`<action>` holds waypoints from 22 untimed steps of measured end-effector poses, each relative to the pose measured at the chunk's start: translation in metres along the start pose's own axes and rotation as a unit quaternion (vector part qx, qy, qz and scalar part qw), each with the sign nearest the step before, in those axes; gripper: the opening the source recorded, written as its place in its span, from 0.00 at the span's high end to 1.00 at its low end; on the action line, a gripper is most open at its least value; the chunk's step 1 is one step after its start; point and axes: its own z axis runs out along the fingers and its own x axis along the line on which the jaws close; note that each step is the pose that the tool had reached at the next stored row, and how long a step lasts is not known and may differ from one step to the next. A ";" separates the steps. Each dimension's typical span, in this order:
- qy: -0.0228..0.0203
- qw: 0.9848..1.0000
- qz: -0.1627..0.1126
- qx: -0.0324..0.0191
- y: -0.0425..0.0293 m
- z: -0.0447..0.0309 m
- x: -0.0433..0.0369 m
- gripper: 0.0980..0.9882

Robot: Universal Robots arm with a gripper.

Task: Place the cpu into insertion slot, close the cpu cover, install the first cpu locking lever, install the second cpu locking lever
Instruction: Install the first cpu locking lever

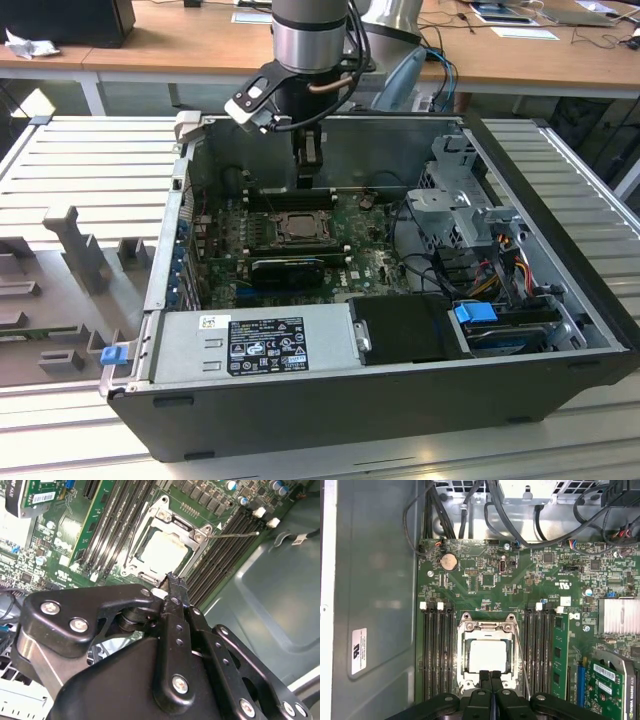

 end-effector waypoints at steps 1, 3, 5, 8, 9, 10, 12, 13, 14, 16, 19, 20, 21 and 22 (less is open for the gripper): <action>0.000 1.000 0.000 0.000 0.0000 -0.0001 0.0000 0.99; 0.000 1.000 0.000 0.000 0.0000 -0.0003 0.0000 0.99; 0.000 1.000 -0.004 0.000 0.0000 -0.0003 0.0000 0.99; 0.000 1.000 -0.011 0.000 0.0000 -0.0003 0.0000 0.99; 0.000 1.000 -0.014 0.000 0.0000 -0.0003 0.0000 0.99; 0.000 1.000 -0.017 0.000 0.0000 -0.0003 0.0000 0.99; 0.001 1.000 -0.023 0.001 0.0000 -0.0003 0.0000 0.99; 0.001 1.000 -0.025 0.001 0.0000 -0.0003 0.0000 0.99; 0.001 1.000 -0.027 0.001 0.0000 -0.0003 0.0000 0.99; 0.001 0.999 -0.032 0.001 0.0000 -0.0003 0.0000 0.99; 0.001 0.999 -0.037 0.001 0.0000 -0.0003 0.0000 0.99; 0.001 0.999 -0.040 0.001 0.0000 -0.0003 0.0000 0.99; 0.001 0.999 -0.042 0.001 0.0000 -0.0003 0.0000 0.99; 0.001 0.999 -0.046 0.001 0.0000 -0.0003 0.0000 0.99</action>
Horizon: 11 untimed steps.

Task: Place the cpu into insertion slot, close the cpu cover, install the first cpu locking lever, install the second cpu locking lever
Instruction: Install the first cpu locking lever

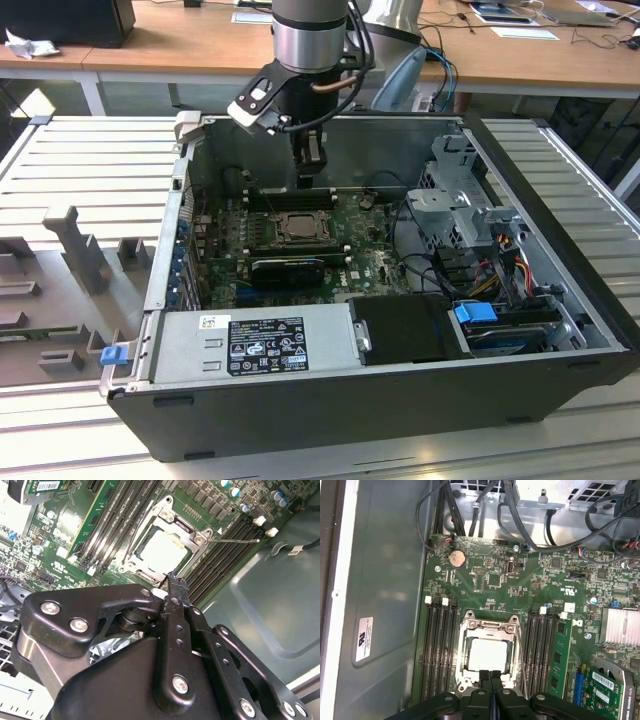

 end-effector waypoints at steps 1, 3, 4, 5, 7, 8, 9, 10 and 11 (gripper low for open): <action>0.000 1.000 -0.005 0.000 0.0000 0.0000 0.0000 0.99; 0.000 1.000 -0.011 0.000 0.0000 0.0000 0.0000 0.99; 0.000 1.000 -0.015 0.000 0.0000 0.0000 0.0000 0.99; 0.000 1.000 -0.018 0.000 0.0000 0.0000 0.0000 0.99; 0.001 1.000 -0.025 0.001 0.0000 0.0000 0.0000 0.99; 0.001 1.000 -0.028 0.001 0.0000 0.0000 0.0000 0.99; 0.001 0.999 -0.032 0.001 0.0000 0.0000 0.0000 0.99; 0.001 0.999 -0.036 0.001 0.0000 0.0000 0.0000 0.99; 0.001 0.999 -0.040 0.001 0.0000 0.0000 0.0000 0.99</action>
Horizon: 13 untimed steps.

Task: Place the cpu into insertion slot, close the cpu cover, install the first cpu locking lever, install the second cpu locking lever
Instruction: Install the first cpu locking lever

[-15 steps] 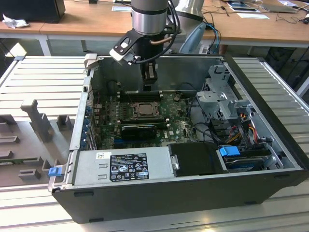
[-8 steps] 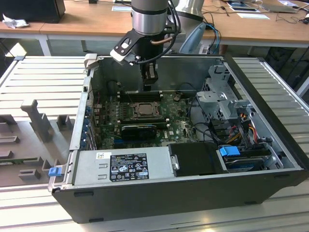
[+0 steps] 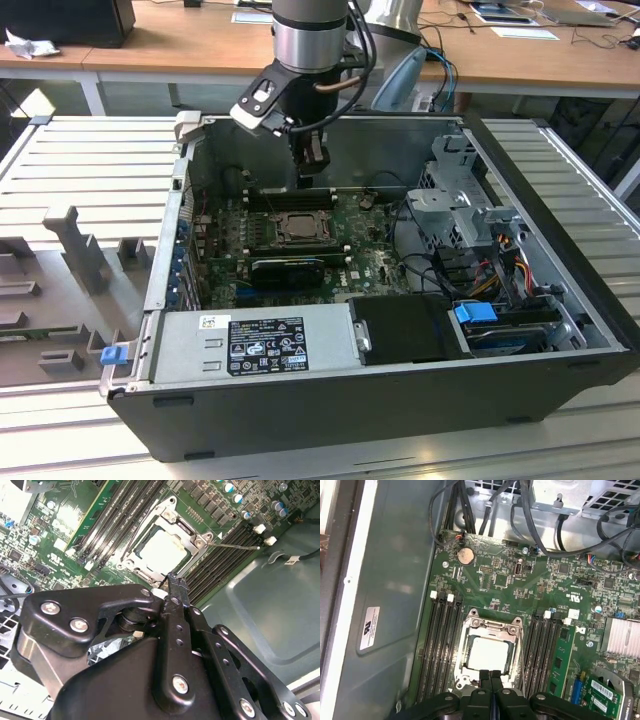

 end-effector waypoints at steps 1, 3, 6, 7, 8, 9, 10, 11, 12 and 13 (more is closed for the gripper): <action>0.000 1.000 -0.003 0.000 0.0000 0.0000 0.0000 0.99; 0.000 1.000 -0.008 0.000 0.0000 0.0000 0.0000 0.99; 0.000 1.000 -0.019 0.001 0.0000 0.0000 0.0000 0.99; 0.001 1.000 -0.023 0.001 0.0000 0.0000 0.0000 0.99; 0.001 1.000 -0.025 0.001 0.0000 0.0000 0.0000 0.99; 0.001 1.000 -0.027 0.001 0.0000 0.0000 0.0000 0.99; 0.001 1.000 -0.031 0.001 0.0000 0.0000 0.0000 0.99; 0.001 0.999 -0.033 0.001 0.0000 0.0000 0.0000 0.99; 0.001 0.999 -0.035 0.001 0.0000 0.0000 0.0000 0.99; 0.001 0.999 -0.038 0.001 0.0000 0.0000 0.0000 0.99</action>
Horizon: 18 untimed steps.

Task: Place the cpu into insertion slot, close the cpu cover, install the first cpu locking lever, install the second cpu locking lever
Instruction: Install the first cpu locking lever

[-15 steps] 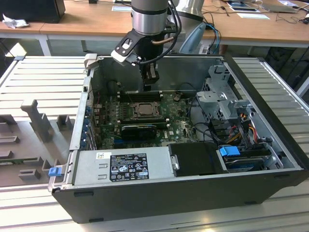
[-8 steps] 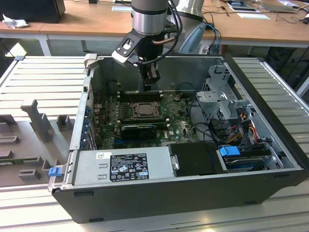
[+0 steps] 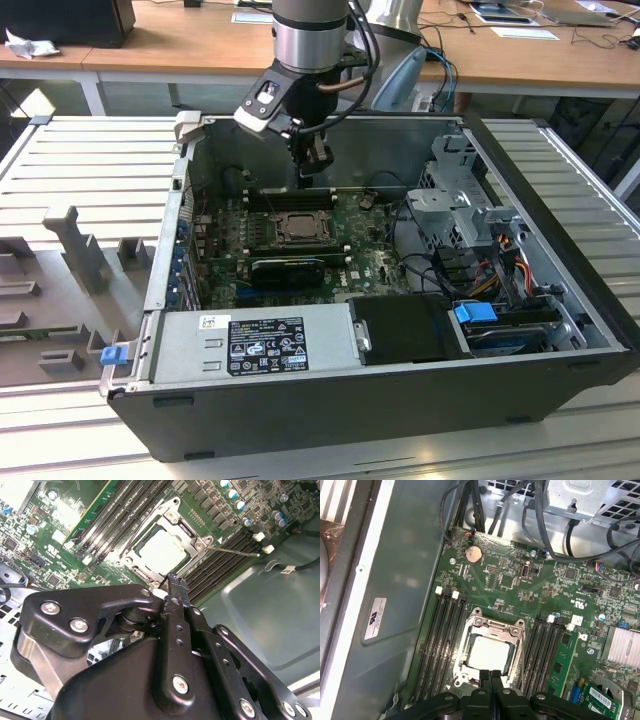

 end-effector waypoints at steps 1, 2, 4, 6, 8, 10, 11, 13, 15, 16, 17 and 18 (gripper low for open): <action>0.000 1.000 -0.003 0.000 0.0000 0.0000 0.0000 0.99; 0.000 1.000 -0.006 0.000 0.0000 0.0000 0.0000 0.99; 0.000 1.000 -0.010 0.000 0.0000 0.0000 0.0000 0.99; 0.000 1.000 -0.014 0.000 0.0000 0.0000 0.0000 0.99; 0.000 1.000 -0.019 0.001 0.0000 0.0000 0.0000 0.99; 0.001 1.000 -0.025 0.001 0.0000 0.0000 0.0000 0.99; 0.001 1.000 -0.027 0.001 0.0000 0.0000 0.0000 0.99; 0.001 1.000 -0.032 0.001 0.0000 0.0000 0.0000 0.99; 0.001 0.999 -0.042 0.001 0.0000 0.0000 0.0000 0.99; 0.001 0.999 -0.048 0.001 0.0000 0.0000 0.0000 0.99; 0.001 0.998 -0.057 0.002 0.0000 0.0000 0.0000 0.99; 0.002 0.998 -0.063 0.002 0.0000 0.0000 0.0000 0.99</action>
